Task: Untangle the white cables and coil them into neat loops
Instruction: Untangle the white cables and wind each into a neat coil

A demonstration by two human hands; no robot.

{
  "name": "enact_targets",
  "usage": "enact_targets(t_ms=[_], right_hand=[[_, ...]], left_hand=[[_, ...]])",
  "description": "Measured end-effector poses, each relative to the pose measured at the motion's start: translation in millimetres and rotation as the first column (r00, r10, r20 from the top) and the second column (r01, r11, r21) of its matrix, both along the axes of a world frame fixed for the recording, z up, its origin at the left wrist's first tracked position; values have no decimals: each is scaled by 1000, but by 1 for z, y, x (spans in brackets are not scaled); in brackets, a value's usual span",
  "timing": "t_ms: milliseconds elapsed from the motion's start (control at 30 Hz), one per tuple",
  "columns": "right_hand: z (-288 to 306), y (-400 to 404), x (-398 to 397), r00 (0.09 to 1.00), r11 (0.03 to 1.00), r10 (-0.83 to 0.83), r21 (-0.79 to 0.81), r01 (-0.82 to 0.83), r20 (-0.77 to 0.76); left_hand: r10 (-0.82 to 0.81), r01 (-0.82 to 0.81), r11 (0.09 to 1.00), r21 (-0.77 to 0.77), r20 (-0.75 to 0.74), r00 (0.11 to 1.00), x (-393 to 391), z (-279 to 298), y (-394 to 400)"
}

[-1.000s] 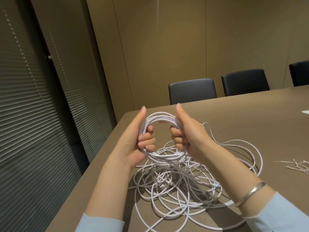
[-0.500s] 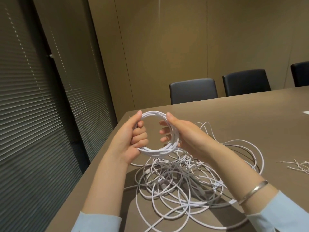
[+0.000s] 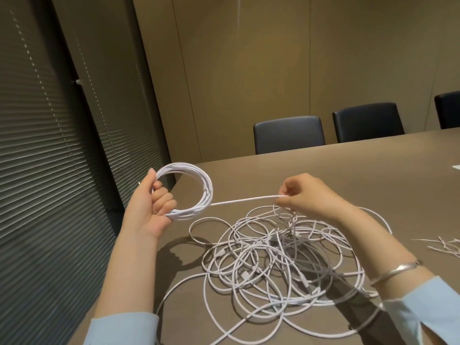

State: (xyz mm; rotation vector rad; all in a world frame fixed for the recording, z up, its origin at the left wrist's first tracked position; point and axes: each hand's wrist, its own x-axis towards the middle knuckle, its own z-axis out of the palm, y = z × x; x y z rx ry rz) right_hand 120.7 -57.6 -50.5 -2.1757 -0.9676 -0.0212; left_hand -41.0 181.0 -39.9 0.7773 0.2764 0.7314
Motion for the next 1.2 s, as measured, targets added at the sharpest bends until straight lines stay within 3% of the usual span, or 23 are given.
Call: enact_targets(t_ms=[67,133,300,433,500,633,867,1033,1133,1200], right_hand=[[-4,2,6,982,992,-125,1,126,139],[-7,-1,15,957,973,-227,91,214,181],[-4,-25,34,921,878,-387,326,351,51],[-4,-37,44,887,838,-459,309,450,-47],[-4,-36,44,906,868,-419,266,419,-59],[3,-29,25,975,945,-187,248,211,-116],[18,-2,-25,981,979,99,192,-67,-165],[18,22,-68,978,978,209,18,-209,18],[13,28,-86,931,985,129,-154,-79,343],[11,29,-88,882,984,78,-177,6,464]], left_hand=[[16,-16,1000,8,7,1000,-1,1,2],[34,-34,999,1,34,999,-5,3,7],[117,-110,990,-87,85,989,-22,3,23],[146,-144,988,-63,41,988,-20,-2,28],[143,-143,989,-36,13,990,-16,-5,27],[154,-154,988,14,-49,987,-8,-10,25],[139,-131,988,78,-111,984,9,-10,5],[97,-73,983,167,-142,985,24,-7,-22],[16,24,967,252,-156,988,27,1,-43],[-85,127,948,292,-150,985,26,6,-57]])
